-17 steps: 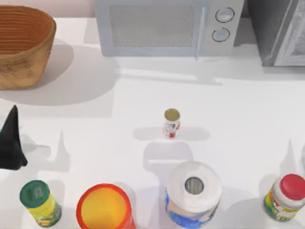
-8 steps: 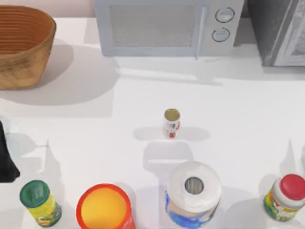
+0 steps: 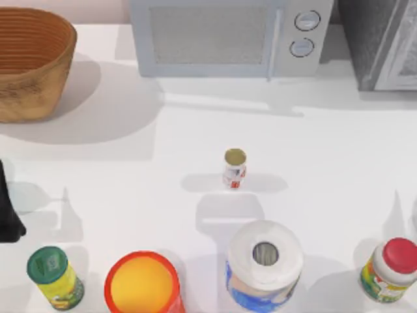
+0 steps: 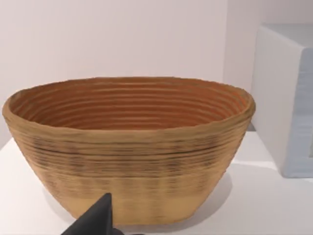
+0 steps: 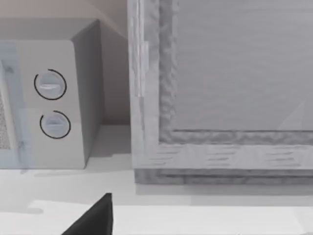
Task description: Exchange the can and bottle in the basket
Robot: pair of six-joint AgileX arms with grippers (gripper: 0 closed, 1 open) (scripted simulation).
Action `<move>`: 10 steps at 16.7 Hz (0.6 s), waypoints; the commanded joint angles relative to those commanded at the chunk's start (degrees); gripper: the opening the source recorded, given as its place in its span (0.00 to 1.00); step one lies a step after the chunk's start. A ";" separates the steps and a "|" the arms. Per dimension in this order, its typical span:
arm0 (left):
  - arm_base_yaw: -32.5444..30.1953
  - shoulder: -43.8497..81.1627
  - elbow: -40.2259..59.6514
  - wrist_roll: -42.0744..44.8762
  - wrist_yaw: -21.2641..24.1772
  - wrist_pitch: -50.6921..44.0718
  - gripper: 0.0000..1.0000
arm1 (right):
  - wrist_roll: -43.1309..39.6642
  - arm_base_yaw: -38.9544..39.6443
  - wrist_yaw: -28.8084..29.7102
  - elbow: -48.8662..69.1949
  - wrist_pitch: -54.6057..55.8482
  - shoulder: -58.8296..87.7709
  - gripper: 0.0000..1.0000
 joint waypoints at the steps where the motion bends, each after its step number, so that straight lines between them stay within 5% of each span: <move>1: 0.75 3.02 0.16 0.29 0.77 2.88 1.00 | 0.00 0.00 0.00 0.00 0.00 0.00 1.00; 10: 10.36 50.26 0.53 3.74 10.52 37.97 1.00 | 0.00 0.00 0.00 0.00 0.00 0.00 1.00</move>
